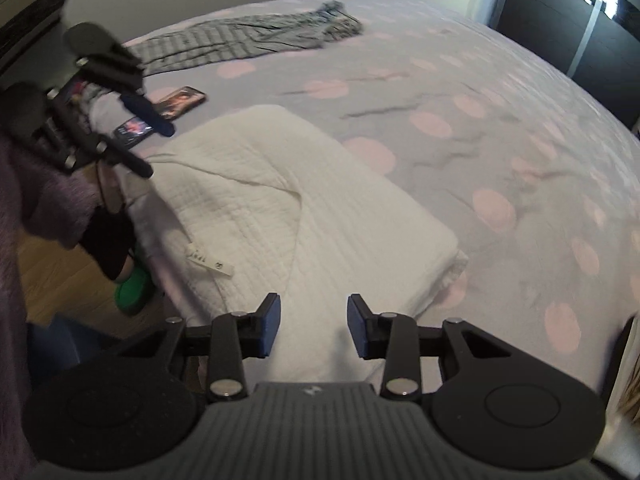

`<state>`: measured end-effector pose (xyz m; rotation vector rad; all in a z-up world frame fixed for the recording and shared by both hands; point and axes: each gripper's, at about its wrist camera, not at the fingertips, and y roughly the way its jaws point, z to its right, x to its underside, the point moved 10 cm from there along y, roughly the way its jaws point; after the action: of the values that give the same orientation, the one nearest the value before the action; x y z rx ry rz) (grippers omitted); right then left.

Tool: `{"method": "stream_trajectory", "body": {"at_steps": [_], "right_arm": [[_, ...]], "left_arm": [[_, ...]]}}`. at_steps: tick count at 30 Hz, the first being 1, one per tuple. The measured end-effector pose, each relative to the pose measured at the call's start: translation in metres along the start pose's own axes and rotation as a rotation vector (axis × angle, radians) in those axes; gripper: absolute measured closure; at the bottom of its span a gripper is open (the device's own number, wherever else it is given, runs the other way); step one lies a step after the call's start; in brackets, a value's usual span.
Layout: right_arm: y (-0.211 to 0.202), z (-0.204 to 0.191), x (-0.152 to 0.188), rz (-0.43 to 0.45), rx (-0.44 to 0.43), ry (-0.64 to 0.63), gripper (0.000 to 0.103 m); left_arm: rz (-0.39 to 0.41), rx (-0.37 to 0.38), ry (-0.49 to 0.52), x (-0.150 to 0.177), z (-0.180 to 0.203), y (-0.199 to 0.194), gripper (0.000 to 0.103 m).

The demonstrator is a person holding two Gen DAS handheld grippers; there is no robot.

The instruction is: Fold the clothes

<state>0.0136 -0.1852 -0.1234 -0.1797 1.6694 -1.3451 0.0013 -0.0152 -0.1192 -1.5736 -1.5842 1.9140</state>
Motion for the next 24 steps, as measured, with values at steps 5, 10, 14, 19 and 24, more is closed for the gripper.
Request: {"method": "stream_trajectory", "body": {"at_steps": [5,10,14,19,24], "right_arm": [[0.027,-0.002,0.022,-0.106,0.019,-0.024,0.072],[0.042,0.01,0.04,-0.152,0.035,-0.01,0.072],[0.046,0.01,0.042,-0.159,0.036,-0.037,0.07],[0.038,0.013,0.038,-0.161,0.028,-0.003,0.067],[0.02,0.02,0.031,-0.113,0.006,0.094,0.054]], "left_arm": [[-0.112,0.018,0.045,0.023,0.009,0.031,0.087],[-0.137,0.052,0.095,0.035,0.022,0.044,0.087],[-0.132,0.037,0.11,0.038,0.024,0.049,0.086],[-0.094,0.045,0.085,0.03,0.022,0.034,0.083],[-0.005,0.067,-0.024,0.013,0.011,0.008,0.081]]}}
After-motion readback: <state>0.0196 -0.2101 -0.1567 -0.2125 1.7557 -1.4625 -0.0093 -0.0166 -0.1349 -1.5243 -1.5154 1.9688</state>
